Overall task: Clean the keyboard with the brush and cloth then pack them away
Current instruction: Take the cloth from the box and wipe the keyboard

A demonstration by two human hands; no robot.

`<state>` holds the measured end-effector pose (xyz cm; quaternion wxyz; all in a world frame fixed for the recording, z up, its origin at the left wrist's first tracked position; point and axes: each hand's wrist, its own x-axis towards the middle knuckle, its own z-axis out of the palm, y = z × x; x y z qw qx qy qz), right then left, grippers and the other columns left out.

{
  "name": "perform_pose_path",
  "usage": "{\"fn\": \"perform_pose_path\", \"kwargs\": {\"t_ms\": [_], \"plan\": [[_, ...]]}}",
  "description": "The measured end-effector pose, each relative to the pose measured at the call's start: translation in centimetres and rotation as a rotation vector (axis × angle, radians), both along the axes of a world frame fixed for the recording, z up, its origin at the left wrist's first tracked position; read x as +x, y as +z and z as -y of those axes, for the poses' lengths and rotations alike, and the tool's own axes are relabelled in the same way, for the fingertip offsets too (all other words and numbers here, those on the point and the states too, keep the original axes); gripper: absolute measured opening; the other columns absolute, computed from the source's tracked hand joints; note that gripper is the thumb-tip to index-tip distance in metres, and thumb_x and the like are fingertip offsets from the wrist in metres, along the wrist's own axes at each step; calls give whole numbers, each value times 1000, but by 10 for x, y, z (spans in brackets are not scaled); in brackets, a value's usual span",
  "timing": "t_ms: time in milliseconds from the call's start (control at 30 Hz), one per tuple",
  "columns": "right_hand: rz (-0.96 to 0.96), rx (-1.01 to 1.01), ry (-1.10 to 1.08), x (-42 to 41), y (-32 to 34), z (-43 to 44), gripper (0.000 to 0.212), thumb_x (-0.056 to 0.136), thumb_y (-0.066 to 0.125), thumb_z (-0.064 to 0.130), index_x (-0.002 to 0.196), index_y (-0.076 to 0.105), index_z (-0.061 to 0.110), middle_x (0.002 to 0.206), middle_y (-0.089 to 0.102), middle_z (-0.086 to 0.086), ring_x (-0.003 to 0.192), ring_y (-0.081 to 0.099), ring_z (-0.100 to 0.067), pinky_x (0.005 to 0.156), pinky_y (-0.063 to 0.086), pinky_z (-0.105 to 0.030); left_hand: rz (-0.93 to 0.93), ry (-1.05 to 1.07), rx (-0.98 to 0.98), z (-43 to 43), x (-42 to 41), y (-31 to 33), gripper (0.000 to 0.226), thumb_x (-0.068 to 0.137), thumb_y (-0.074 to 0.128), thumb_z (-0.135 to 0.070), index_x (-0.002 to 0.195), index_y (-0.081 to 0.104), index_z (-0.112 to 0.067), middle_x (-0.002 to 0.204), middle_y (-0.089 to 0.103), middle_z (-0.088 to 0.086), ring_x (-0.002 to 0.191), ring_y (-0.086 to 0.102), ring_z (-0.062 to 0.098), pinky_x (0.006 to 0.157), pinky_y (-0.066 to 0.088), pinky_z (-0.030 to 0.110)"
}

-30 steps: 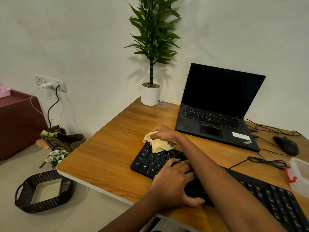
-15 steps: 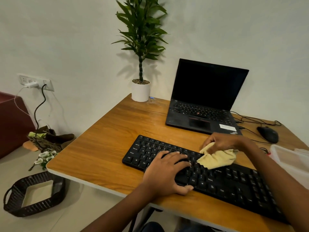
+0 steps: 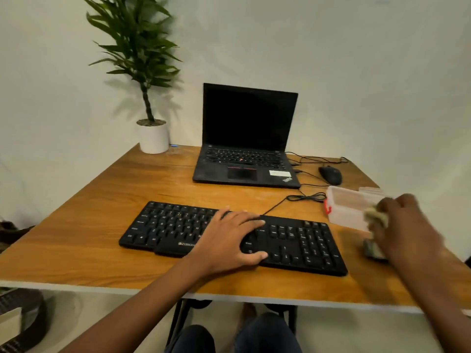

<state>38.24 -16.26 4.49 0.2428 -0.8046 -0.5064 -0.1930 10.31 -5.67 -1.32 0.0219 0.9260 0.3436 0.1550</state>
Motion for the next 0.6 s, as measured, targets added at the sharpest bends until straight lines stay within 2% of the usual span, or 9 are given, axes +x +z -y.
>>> {"fn": "perform_pose_path", "kwargs": {"t_ms": [100, 200, 267, 333, 433, 600], "plan": [[13, -148, 80, -25, -49, -2, 25, 76, 72, 8, 99, 64, 6, 99, 58, -13, 78, 56, -22, 55, 37, -24, -219, -119, -110, -4, 46, 6, 98, 74, 42, -79, 151, 8, -28, 159, 4, -4, 145, 0, 14, 112, -20, 49], [-190, -174, 74, -24, -71, -3, 26, 85, 63, 16, 110, 64, 10, 109, 58, -8, 92, 57, -20, 66, 39, -23, -361, -105, -184, -14, 71, 7, 113, 71, 56, -75, 150, -7, -25, 159, -9, 3, 145, -11, 23, 103, -26, 61], [-394, -137, 108, -21, -70, 2, 30, 87, 61, 17, 116, 64, 9, 114, 61, -10, 98, 56, -22, 73, 37, -24, -424, -83, -193, -21, 79, 10, 118, 68, 59, -75, 149, -11, -25, 158, -9, 5, 145, -12, 26, 99, -29, 64], [-521, -118, 160, -19, -67, 8, 30, 88, 61, 16, 116, 64, 7, 114, 63, -12, 95, 54, -19, 76, 36, -24, -441, -74, -211, -26, 83, 12, 121, 67, 60, -75, 150, -11, -22, 159, -5, 6, 145, -8, 25, 95, -32, 63], [-562, -77, 161, -20, -65, -3, 21, 89, 58, 14, 102, 69, 1, 103, 65, -13, 82, 48, -12, 71, 33, -24, -445, -80, -201, -27, 85, 15, 123, 66, 62, -74, 150, -8, -18, 159, 1, 6, 146, -2, 23, 97, -31, 64], [-622, -13, 95, -19, -59, -65, 19, 90, 57, 15, 85, 72, 2, 76, 67, -9, 67, 57, -17, 59, 40, -25, -474, -87, -185, -28, 86, 19, 123, 66, 62, -74, 150, -8, -17, 158, 2, 7, 146, -1, 24, 99, -28, 64]]}}
